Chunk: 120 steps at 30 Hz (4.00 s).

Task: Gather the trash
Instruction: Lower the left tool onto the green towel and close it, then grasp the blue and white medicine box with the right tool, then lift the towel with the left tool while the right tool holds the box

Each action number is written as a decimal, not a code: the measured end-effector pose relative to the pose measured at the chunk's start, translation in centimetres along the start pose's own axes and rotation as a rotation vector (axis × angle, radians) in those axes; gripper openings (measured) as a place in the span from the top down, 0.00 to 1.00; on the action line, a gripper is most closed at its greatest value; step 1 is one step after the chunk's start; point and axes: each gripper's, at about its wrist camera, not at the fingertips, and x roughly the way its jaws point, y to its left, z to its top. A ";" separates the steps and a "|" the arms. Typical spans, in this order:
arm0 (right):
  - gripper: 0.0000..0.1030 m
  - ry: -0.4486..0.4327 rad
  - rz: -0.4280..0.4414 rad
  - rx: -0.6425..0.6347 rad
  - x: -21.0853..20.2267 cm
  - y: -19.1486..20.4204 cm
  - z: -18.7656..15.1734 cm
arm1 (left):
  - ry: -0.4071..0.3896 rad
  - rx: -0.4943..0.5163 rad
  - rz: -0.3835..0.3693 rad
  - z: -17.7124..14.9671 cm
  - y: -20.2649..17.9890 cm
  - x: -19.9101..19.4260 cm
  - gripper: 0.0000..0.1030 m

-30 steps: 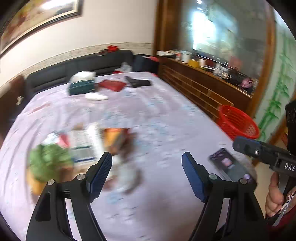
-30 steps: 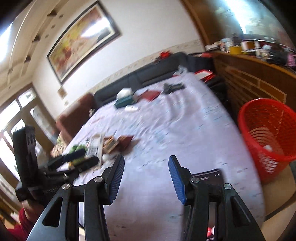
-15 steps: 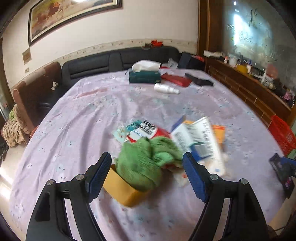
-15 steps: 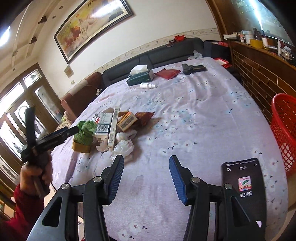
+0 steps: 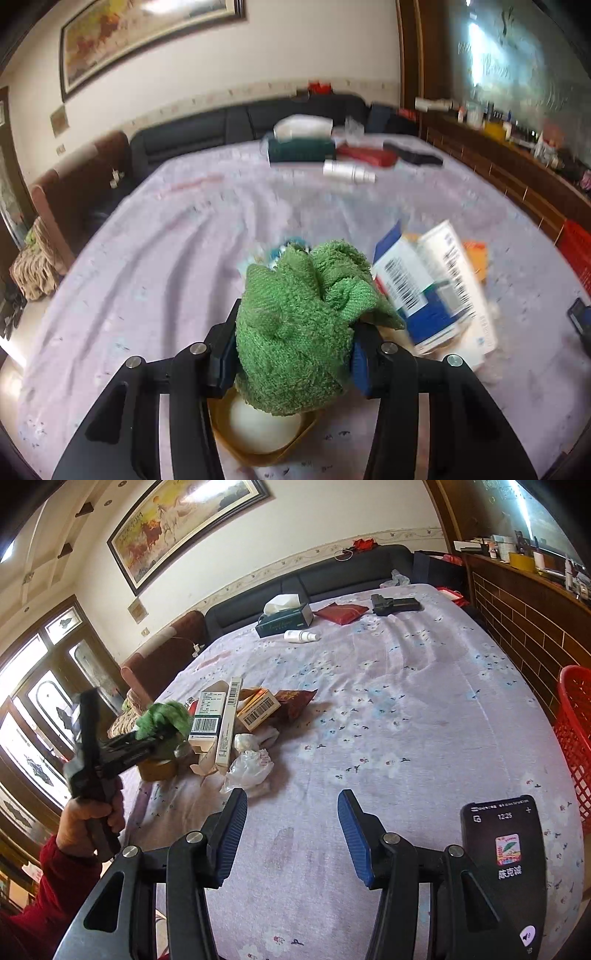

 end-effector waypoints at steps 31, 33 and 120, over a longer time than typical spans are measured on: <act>0.30 0.025 -0.264 -0.518 15.7 16.7 3.2 | -0.142 -0.242 -0.092 -3.4 7.5 -7.0 0.54; 0.30 0.016 -0.327 -0.553 16.4 16.9 2.9 | -0.136 -0.248 -0.103 -3.7 8.0 -6.9 0.54; 0.65 -0.222 -0.292 -0.115 -5.2 1.2 -1.5 | -0.122 0.086 -0.148 -3.0 -15.8 -6.6 0.53</act>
